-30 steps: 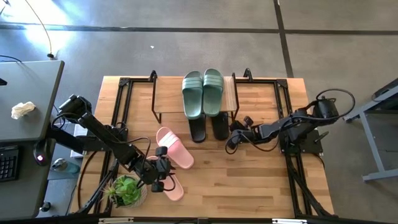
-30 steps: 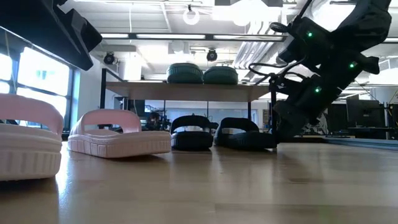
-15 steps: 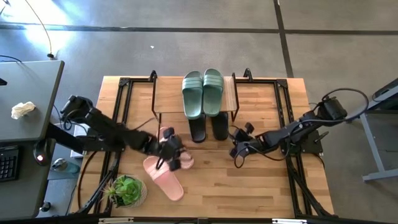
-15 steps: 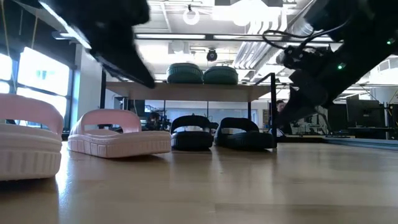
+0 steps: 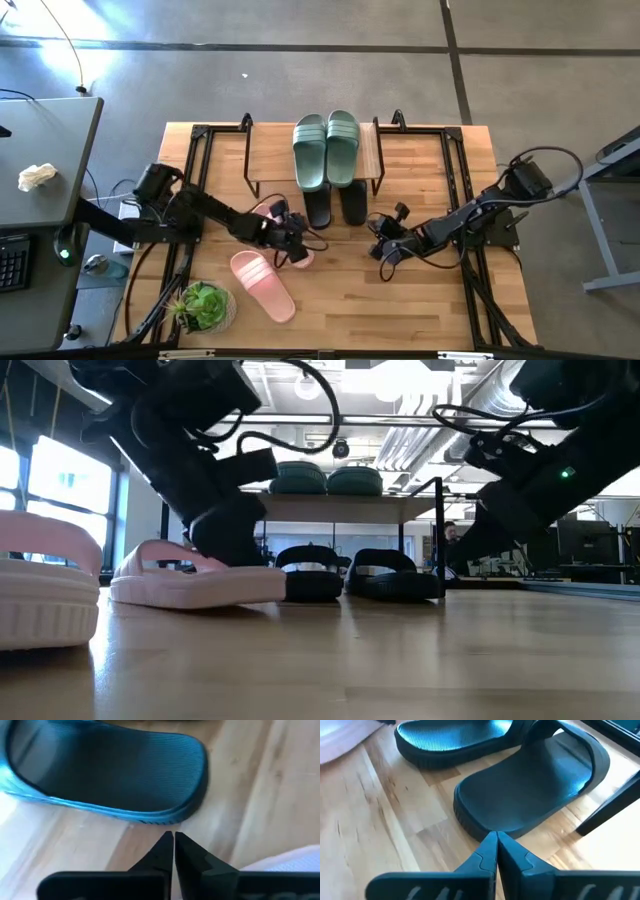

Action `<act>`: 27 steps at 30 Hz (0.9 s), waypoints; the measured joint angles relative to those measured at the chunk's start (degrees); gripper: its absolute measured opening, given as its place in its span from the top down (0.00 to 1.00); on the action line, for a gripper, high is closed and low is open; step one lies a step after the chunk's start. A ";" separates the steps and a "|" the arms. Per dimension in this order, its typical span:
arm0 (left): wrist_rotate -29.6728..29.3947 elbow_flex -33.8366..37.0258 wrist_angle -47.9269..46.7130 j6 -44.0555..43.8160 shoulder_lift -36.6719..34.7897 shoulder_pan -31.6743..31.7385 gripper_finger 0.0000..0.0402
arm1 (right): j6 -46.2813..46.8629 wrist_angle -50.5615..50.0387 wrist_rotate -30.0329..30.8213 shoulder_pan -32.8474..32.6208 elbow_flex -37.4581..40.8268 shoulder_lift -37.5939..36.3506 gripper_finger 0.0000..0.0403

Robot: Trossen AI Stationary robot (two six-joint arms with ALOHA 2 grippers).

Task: Pick and place slides into the shelf
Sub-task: Adjust the black slippers under the shelf

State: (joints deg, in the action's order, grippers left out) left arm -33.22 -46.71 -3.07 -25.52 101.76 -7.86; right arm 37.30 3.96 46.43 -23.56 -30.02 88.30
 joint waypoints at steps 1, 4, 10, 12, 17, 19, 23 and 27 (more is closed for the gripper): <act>-0.92 -0.67 0.02 -0.08 0.75 0.00 0.99 | 0.15 0.28 -0.05 -0.12 0.00 0.41 1.00; -2.91 -1.99 -1.65 -0.60 1.41 0.00 0.97 | 0.29 0.90 0.00 -0.36 0.01 1.35 1.00; -7.00 -3.61 -8.06 -3.26 0.68 0.55 0.98 | 0.22 1.12 0.44 -0.49 0.02 1.74 1.00; -6.41 -3.54 -9.86 -3.59 0.72 1.76 0.99 | 0.20 1.08 0.47 -0.37 0.02 1.74 1.00; -4.53 -3.47 -9.05 -4.21 2.26 4.87 0.98 | -0.04 1.26 1.06 -0.08 0.02 1.74 1.00; -3.46 -3.47 -7.24 -2.80 2.38 6.00 0.98 | -0.11 1.59 1.16 -0.06 0.02 1.74 1.00; -2.70 -3.43 -4.59 0.57 2.39 7.36 1.00 | -0.51 2.00 0.98 0.53 0.02 1.74 1.00; 0.17 -3.36 -3.19 1.55 2.44 8.77 0.99 | -3.39 2.87 -3.02 2.00 0.02 1.76 1.00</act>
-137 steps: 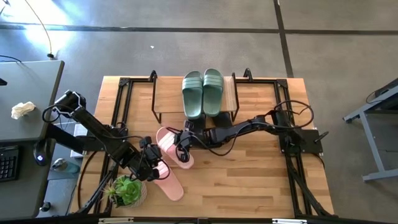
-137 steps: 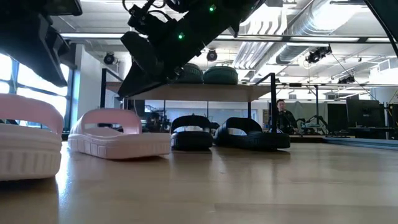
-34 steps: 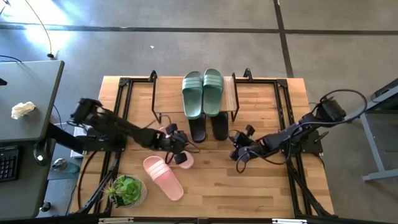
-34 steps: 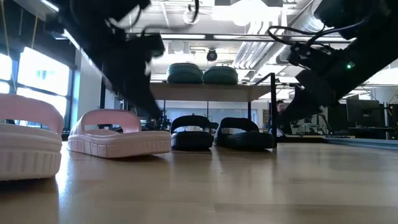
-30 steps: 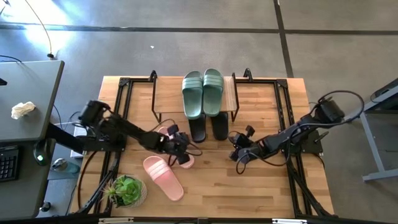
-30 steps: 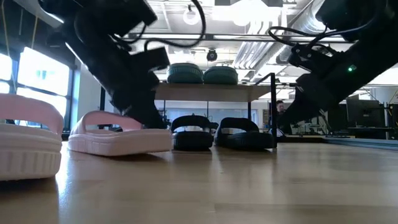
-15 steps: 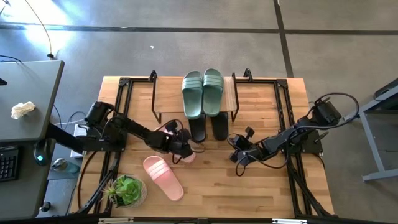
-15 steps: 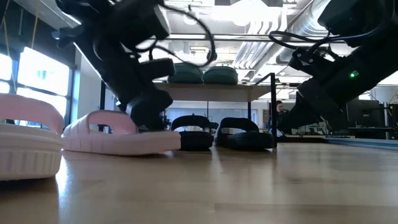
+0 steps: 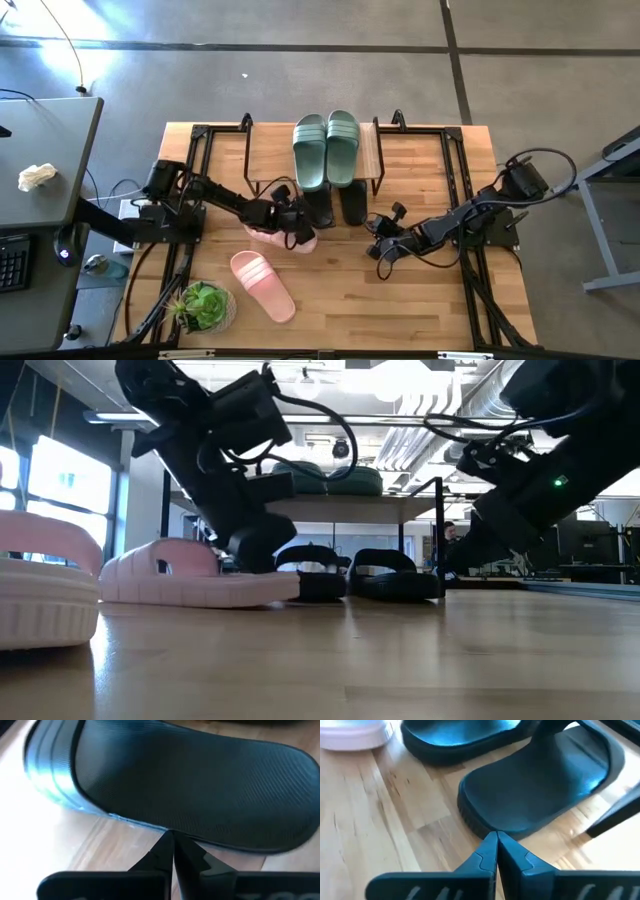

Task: Pick and place slides into the shelf
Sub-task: Adjust the black slippers under the shelf

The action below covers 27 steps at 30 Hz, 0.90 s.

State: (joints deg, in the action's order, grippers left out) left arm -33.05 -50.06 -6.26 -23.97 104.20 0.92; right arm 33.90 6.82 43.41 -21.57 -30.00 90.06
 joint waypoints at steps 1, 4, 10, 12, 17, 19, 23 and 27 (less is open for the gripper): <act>0.66 0.00 0.40 0.04 0.00 0.22 0.99 | -1.24 0.90 -0.48 0.29 0.00 0.00 1.00; 1.77 0.00 0.36 0.13 0.00 0.09 1.00 | -5.52 5.15 -2.53 0.72 0.00 0.00 1.00; 2.56 -0.09 3.26 0.37 1.94 -0.31 0.99 | -7.18 8.22 -2.66 0.93 0.00 0.00 1.00; 2.68 -0.02 3.23 0.69 2.98 0.40 0.99 | -6.93 7.81 -2.62 1.28 0.00 0.00 1.00; -0.44 -0.24 3.94 -0.28 4.91 0.46 0.99 | -4.24 3.02 -0.12 1.34 0.00 0.00 1.00; -1.96 -0.24 3.63 -0.47 4.94 0.36 0.99 | -2.37 0.39 1.02 1.34 0.02 0.00 1.00; -2.65 -0.17 3.34 -0.52 4.68 0.60 0.99 | 0.58 -3.54 0.76 2.52 0.02 0.00 1.00; -3.16 -0.13 3.43 -0.66 4.66 1.22 0.99 | -0.31 -3.78 -1.84 4.35 0.02 0.00 1.00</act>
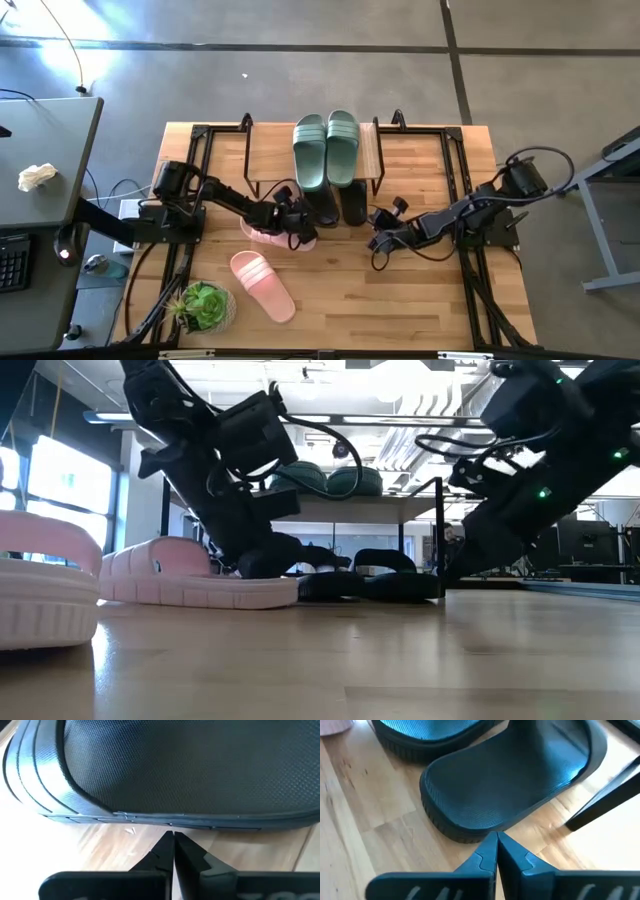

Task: Pick and place slides into the shelf
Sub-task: Adjust the black slippers under the shelf

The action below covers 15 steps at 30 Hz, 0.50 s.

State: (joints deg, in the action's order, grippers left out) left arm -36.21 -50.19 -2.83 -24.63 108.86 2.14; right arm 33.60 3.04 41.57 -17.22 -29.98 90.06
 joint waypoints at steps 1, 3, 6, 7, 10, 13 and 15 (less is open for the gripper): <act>-0.06 0.00 -0.03 0.01 0.00 0.04 0.99 | -0.38 0.05 -0.80 0.60 0.00 0.00 1.00; -0.34 0.03 0.02 0.03 0.00 0.07 0.99 | -1.00 0.14 -2.46 1.66 0.00 0.00 1.00; -0.49 0.07 0.29 0.18 0.00 0.39 0.99 | -3.20 1.73 -4.21 2.88 0.00 0.00 1.00; -0.25 0.11 0.45 0.26 0.00 0.51 0.99 | -4.12 2.81 -4.74 3.13 0.00 0.00 1.00; 0.39 0.15 1.56 1.91 0.00 0.91 0.99 | -5.63 5.04 -6.39 3.83 0.00 0.00 1.00; 0.86 -0.07 2.20 3.22 0.01 1.20 0.99 | -5.40 5.45 -7.65 4.33 0.00 1.13 1.00; 1.50 -0.53 1.93 3.68 0.09 1.33 0.99 | -5.39 7.13 -8.29 4.44 0.00 2.88 1.00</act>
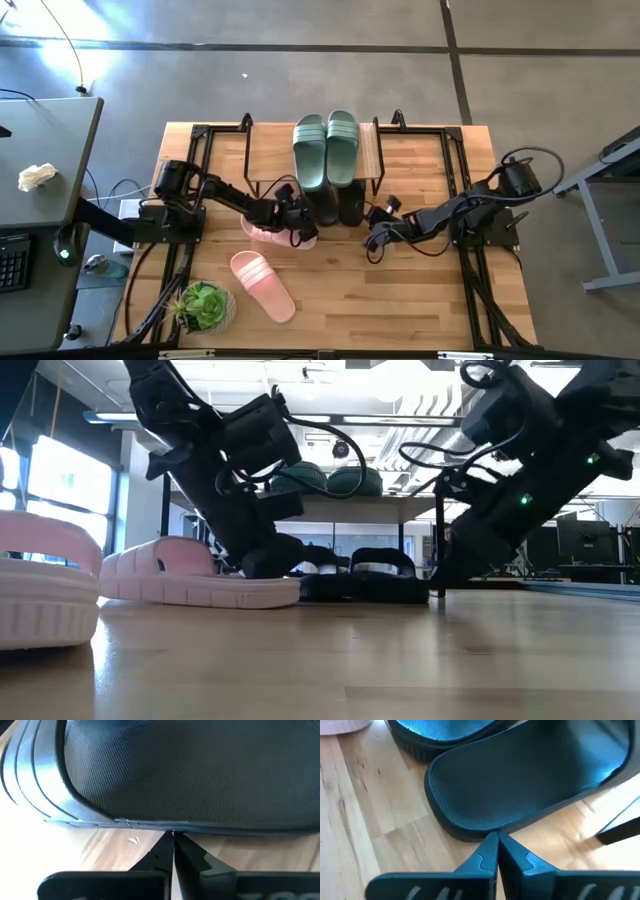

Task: Pick and place slides into the shelf
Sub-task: Adjust the black slippers under the shelf

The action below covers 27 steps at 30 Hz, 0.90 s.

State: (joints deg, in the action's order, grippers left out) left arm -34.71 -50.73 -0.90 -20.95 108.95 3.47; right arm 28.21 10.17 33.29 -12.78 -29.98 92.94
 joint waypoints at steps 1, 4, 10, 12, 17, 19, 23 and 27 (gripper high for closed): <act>0.25 -0.06 0.10 0.02 0.02 0.05 0.99 | -0.02 1.09 0.09 -0.04 0.00 1.08 1.00; 0.24 -0.06 0.39 0.15 0.02 0.06 0.99 | -0.07 4.09 3.51 -1.25 -0.02 3.72 1.00; 1.93 -0.06 1.63 0.38 0.02 1.18 0.99 | 0.25 5.09 5.66 -2.36 0.00 4.20 1.00; 3.11 -0.06 3.00 0.61 0.06 1.69 0.99 | 0.65 5.12 5.56 -2.36 0.00 4.20 1.00; 4.23 -0.06 4.81 2.08 0.23 2.12 0.99 | 0.91 5.34 5.71 -3.04 0.00 4.25 1.00; 4.73 -0.06 4.85 2.09 0.36 2.14 0.99 | 1.33 5.36 6.17 -3.51 0.02 4.27 1.00; 4.93 -0.08 5.58 2.16 0.63 2.12 0.99 | 2.19 5.36 6.87 -4.29 0.02 4.36 1.00; 6.22 -0.08 7.07 3.77 0.73 2.05 0.99 | 2.84 5.16 7.19 -5.05 0.04 4.33 1.00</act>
State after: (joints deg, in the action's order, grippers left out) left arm -28.48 -50.81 6.16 -17.17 109.68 5.52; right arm 31.05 15.32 40.48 -17.83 -29.93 97.27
